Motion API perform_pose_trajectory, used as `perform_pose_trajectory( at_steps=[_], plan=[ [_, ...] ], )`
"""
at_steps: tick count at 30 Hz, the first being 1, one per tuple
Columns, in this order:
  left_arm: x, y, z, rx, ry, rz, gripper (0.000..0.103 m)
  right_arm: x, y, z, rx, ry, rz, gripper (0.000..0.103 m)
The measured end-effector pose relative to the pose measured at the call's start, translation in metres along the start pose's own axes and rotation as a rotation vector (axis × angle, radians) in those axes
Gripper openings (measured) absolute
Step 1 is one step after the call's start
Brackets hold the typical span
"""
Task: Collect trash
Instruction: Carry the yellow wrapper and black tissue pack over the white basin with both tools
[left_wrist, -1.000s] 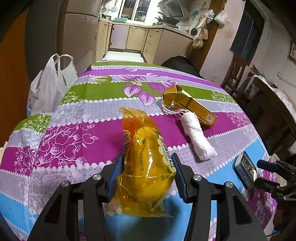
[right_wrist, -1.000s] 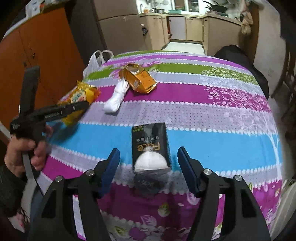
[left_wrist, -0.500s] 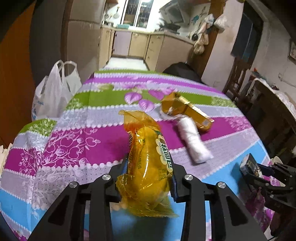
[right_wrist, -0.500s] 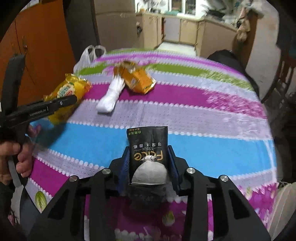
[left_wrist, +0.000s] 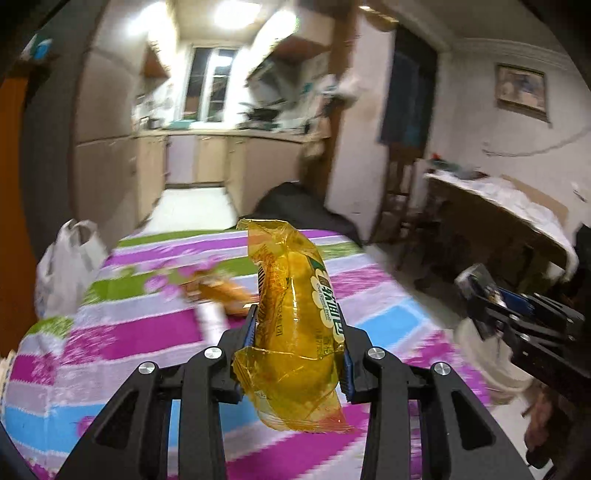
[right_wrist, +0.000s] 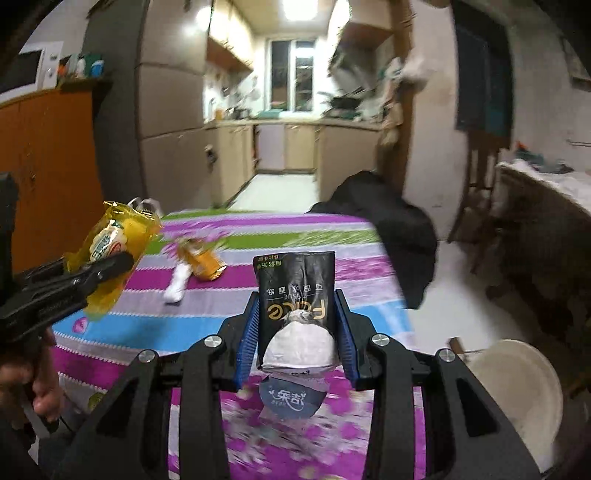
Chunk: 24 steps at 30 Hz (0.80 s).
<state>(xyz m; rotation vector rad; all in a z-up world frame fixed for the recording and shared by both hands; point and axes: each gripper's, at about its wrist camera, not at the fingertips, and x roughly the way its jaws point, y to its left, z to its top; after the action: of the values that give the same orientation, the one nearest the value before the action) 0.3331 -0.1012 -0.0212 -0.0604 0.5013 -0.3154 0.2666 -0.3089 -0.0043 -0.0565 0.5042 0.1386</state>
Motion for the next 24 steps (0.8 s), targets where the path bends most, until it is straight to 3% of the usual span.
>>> perform_pose_trajectory(
  at_steps=[14, 18, 24],
  plan=[
    [0.031, -0.21, 0.01, 0.153, 0.004, -0.297, 0.038, -0.084, -0.14, -0.021, 0.147, -0.037, -0.282, 0.037],
    [0.051, -0.258, 0.013, 0.175, 0.029, -0.35, 0.038, -0.091, -0.177, -0.026, 0.179, -0.016, -0.341, 0.037],
    [0.084, -0.324, 0.009, 0.22, 0.093, -0.415, 0.038, -0.084, -0.223, -0.037, 0.245, 0.043, -0.364, 0.037]
  ],
)
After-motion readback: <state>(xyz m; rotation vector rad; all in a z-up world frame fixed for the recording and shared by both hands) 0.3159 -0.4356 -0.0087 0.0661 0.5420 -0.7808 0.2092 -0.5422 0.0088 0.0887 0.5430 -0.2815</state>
